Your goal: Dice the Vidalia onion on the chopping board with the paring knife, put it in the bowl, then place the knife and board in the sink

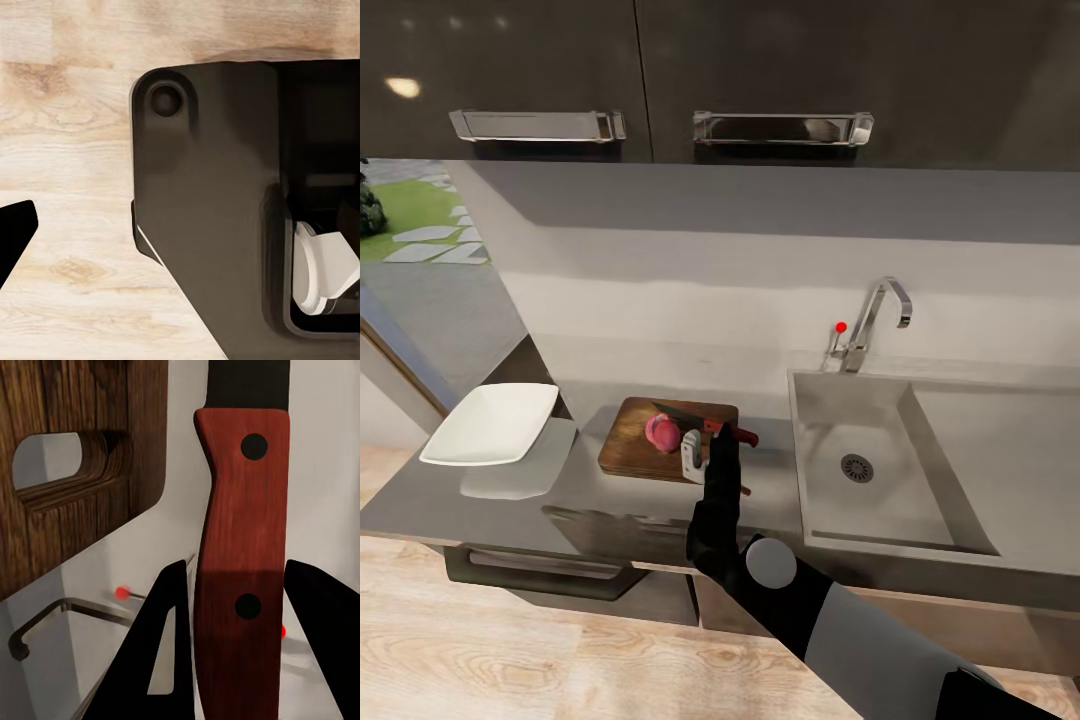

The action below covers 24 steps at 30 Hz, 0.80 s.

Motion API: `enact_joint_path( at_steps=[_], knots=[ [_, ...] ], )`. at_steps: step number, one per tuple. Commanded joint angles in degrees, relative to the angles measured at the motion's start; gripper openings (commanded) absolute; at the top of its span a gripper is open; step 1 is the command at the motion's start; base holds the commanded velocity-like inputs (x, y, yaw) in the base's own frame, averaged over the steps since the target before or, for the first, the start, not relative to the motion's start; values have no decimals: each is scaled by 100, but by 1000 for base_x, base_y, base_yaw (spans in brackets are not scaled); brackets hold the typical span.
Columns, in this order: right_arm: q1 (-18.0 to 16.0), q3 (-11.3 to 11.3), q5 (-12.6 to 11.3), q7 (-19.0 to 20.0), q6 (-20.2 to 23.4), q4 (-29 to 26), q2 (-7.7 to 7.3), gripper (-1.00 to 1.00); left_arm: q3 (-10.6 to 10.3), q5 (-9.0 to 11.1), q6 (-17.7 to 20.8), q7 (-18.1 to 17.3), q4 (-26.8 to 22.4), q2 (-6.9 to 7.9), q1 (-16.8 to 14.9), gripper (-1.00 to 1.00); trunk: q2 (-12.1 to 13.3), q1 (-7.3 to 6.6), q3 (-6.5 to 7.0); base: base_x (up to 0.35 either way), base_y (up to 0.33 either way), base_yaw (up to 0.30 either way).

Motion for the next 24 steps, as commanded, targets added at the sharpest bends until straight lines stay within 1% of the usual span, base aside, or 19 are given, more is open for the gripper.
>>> enact_joint_path(
  at_steps=[1, 24],
  knots=[
    [-8, 17, 24, 28, 33, -1, 0, -100, -53, 50, -8, 23, -11, 0, 3, 100, -10, 3, -9, 0, 0, 0],
    [-8, 26, 24, 28, 41, 0, 0, -100, -53, 50, -6, 26, -11, 0, 2, 100, -10, 3, -9, 0, 0, 0]
  ],
)
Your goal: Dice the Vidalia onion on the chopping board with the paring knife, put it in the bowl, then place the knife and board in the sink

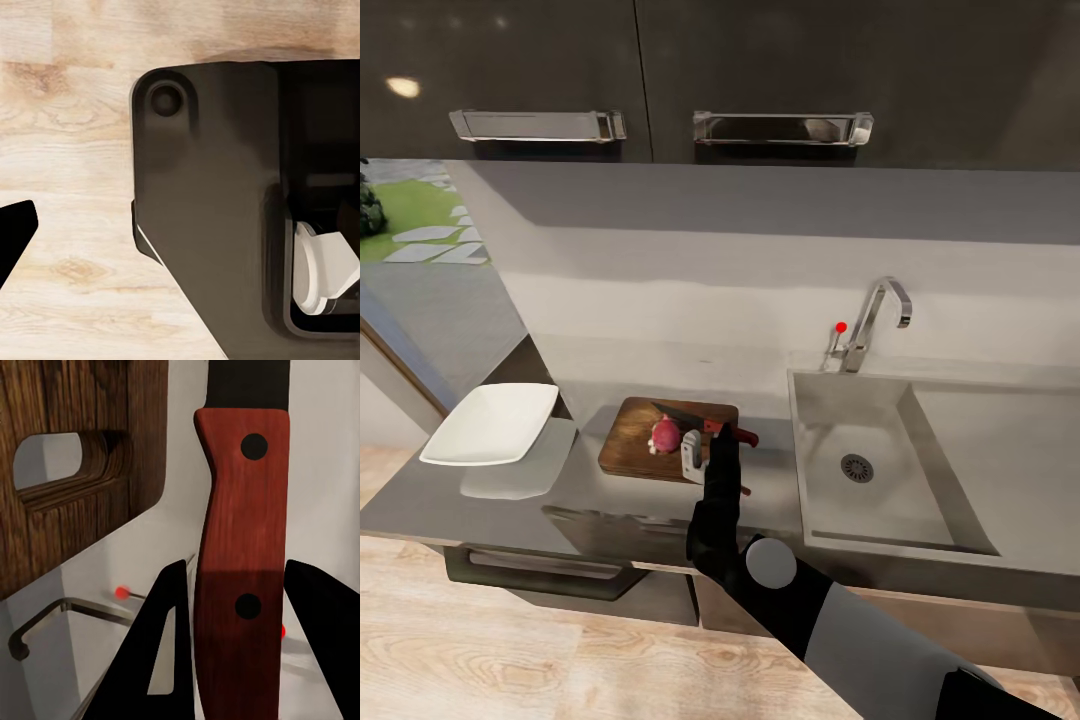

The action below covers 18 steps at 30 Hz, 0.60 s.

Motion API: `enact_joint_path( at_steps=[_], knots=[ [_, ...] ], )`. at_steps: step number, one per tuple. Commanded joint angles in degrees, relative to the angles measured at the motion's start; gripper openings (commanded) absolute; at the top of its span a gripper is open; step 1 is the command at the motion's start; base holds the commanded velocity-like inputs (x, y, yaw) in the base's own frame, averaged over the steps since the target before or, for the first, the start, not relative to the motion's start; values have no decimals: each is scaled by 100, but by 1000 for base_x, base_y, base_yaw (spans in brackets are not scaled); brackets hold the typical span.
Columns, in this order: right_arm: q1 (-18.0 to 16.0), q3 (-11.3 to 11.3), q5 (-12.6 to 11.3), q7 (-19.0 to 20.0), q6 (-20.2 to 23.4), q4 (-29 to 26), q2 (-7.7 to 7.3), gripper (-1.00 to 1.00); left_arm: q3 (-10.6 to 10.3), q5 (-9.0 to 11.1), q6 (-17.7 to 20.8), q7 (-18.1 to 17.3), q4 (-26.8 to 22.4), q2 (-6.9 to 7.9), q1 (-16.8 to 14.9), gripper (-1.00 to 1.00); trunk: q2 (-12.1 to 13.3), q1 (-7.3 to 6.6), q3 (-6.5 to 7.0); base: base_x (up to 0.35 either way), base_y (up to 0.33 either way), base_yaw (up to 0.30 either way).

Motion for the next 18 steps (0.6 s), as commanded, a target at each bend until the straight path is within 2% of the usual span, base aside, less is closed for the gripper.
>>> enact_joint_path(
  at_steps=[1, 7, 13, 18],
  knots=[
    [-8, 17, 25, 28, 33, -1, 0, -100, -53, 50, -9, 21, -11, 0, 5, 100, -10, 3, -9, 0, 0, 0],
    [-8, 17, 34, 21, 33, -30, 0, -100, -53, 50, -12, 18, -11, 0, 4, 100, -10, 3, -9, 0, 0, 0],
    [-8, 10, 42, -223, 33, -506, 0, -100, -61, 50, -17, 18, -11, 0, 5, 100, -10, 3, -9, -89, 0, 0],
    [-8, 9, 37, -260, 39, -594, 0, -100, -62, 50, -16, 19, -11, 0, 6, 100, -10, 3, -9, -87, 0, 0]
  ],
)
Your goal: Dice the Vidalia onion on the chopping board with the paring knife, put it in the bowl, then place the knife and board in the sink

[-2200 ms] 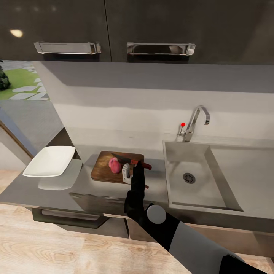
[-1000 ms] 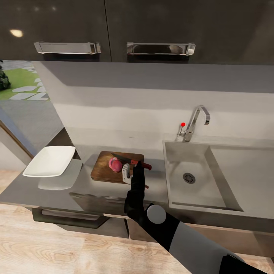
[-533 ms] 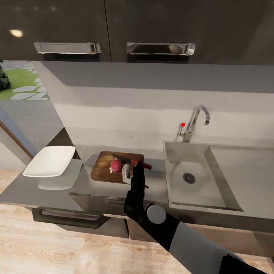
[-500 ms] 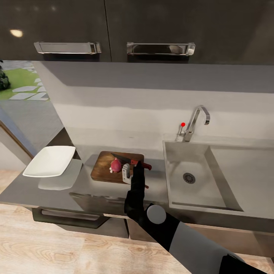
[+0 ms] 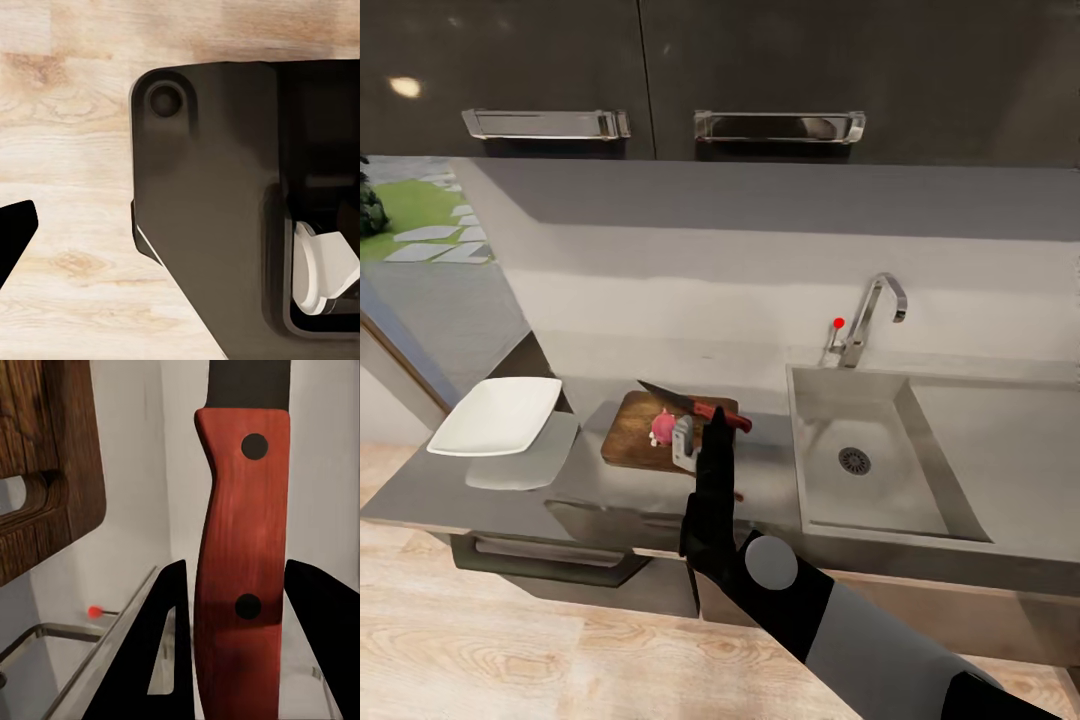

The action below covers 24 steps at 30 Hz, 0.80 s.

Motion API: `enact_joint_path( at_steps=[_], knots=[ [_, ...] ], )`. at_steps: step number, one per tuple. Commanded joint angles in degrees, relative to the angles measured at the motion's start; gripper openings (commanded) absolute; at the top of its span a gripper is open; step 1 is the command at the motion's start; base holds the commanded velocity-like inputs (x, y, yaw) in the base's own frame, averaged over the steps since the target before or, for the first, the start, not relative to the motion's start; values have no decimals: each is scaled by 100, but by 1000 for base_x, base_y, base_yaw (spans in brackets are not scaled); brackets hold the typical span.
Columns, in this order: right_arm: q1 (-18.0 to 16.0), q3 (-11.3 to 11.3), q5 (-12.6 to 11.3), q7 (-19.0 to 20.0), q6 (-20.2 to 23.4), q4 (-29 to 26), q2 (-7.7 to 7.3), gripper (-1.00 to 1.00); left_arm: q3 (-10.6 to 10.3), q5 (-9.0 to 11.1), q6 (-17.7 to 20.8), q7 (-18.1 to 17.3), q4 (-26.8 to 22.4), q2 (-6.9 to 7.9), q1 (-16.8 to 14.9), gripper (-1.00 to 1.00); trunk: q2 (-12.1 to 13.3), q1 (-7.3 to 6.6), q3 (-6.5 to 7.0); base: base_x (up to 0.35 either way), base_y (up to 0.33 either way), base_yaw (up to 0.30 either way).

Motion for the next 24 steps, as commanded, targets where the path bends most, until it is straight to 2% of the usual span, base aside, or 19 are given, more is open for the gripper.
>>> enact_joint_path(
  at_steps=[1, 8, 13, 20, 22, 23, 24],
  knots=[
    [-8, 16, -8, 0, 35, 2, 0, -100, -51, 50, -5, 22, -11, 0, 2, 100, -10, 3, -9, -13, 0, 0],
    [-8, 16, -32, 27, 35, 191, 0, -100, -50, 50, -2, 19, -11, 0, 2, 100, -10, 3, -9, -3, 0, 0],
    [-8, 24, -210, 44, 28, 489, 0, -100, -49, 50, -4, 23, -11, 0, 4, 100, -10, 3, -9, 0, 0, 0],
    [-8, 47, -227, 68, 20, 597, 0, -100, -45, 50, -2, 19, -11, 0, 3, 100, -10, 3, -9, 0, 0, 0],
    [-8, 76, -228, 75, 19, 599, 0, -100, -44, 50, -1, 20, -11, 0, 5, 100, -10, 3, -9, 0, 0, 0],
    [-8, 224, -311, 74, 20, 602, 0, -100, -44, 50, -2, 17, -11, 0, 2, 100, -10, 3, -9, 0, 0, 0],
    [-8, 238, -320, 76, 19, 602, 0, -100, -44, 50, -1, 21, -11, 0, 1, 100, -10, 3, -9, 0, 0, 0]
  ],
)
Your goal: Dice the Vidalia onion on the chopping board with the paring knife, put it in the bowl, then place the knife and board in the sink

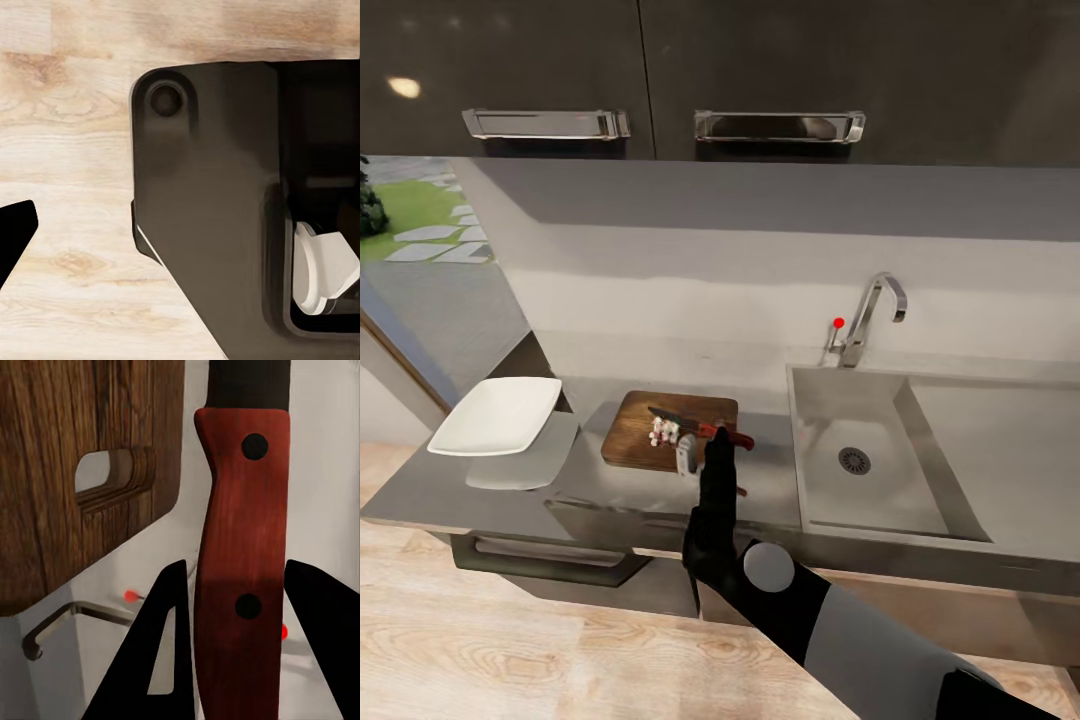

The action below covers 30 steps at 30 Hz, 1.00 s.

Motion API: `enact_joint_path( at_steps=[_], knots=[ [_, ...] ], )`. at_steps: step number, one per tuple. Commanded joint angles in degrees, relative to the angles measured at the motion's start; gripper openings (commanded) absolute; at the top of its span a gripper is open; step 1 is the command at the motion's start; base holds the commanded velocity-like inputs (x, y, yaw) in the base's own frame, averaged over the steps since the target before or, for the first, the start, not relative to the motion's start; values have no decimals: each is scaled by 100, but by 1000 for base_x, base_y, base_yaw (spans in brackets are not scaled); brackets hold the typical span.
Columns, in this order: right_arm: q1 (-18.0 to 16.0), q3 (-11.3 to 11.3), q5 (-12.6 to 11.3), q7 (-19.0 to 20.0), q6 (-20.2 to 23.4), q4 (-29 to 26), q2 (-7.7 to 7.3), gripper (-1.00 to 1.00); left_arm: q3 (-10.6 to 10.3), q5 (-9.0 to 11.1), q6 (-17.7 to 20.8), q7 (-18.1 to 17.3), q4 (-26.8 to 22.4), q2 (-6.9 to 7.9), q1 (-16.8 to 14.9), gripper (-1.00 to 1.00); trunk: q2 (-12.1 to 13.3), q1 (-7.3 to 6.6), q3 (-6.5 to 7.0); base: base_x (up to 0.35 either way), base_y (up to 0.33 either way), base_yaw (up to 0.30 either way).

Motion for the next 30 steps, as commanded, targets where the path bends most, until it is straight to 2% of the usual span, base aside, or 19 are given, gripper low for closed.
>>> enact_joint_path(
  at_steps=[1, 11, 14, 16, 17, 18, 19, 20, 22, 23, 26, 29, 30],
  knots=[
    [-9, 22, 3, 9, 33, 0, 0, -100, -55, 50, -9, 24, -11, 0, 5, 100, -10, 3, -9, 0, 0, 0],
    [-9, 31, -3, -16, 38, 253, 0, -100, -55, 50, -8, 21, -11, 0, 5, 100, -10, 3, -9, 0, 0, 0],
    [-9, -60, 7, -45, 34, -51, 0, -100, -53, 50, -10, 21, -11, 0, 5, 100, -10, 3, -9, 0, 0, 0],
    [-9, -506, 5, -50, 32, -618, 0, -100, -53, 50, -9, 23, -11, 0, 6, 100, -10, 3, -9, 0, 0, 0],
    [-9, -973, 1, -48, 28, -1042, 0, -100, -53, 50, -9, 22, -11, 0, 5, 100, -10, 3, -9, 0, 0, 0],
    [-9, -1316, -11, -38, 22, -1340, 0, -100, -53, 50, -9, 24, -11, 0, 6, 100, -10, 3, -9, 0, 0, 0],
    [-9, -1844, -86, -24, 7, -1789, 0, -100, -53, 50, -9, 21, -11, 0, 8, 100, -10, 3, -9, 0, 0, 0],
    [-9, -2194, -193, -16, 1, -2067, 0, -100, -55, 50, -8, 20, -11, 0, 8, 100, -10, 3, -9, 0, 0, 0],
    [-9, -3216, -723, -10, -8, -2611, 0, -100, -53, 50, -8, 18, -11, 0, 5, 100, -10, 3, -9, 0, 0, 0],
    [-9, -3547, -909, -6, -12, -2702, 0, -100, -53, 50, -8, 18, -11, 0, 5, 100, -10, 3, -9, 0, 0, 0],
    [-9, -4999, -1746, 23, -19, -2843, 0, -100, -58, 50, -8, 18, -11, 0, 6, 100, -10, 3, -9, 0, 0, 0],
    [-9, -5629, -2424, 26, -18, -2852, 0, -100, -61, 50, -4, 16, -11, -5, 8, 100, -10, 3, -9, 0, 0, 0],
    [-9, -5730, -2597, 27, -16, -2842, 0, -100, -61, 50, -2, 14, -11, -19, 6, 100, -10, 3, -9, 0, 0, 0]
  ],
)
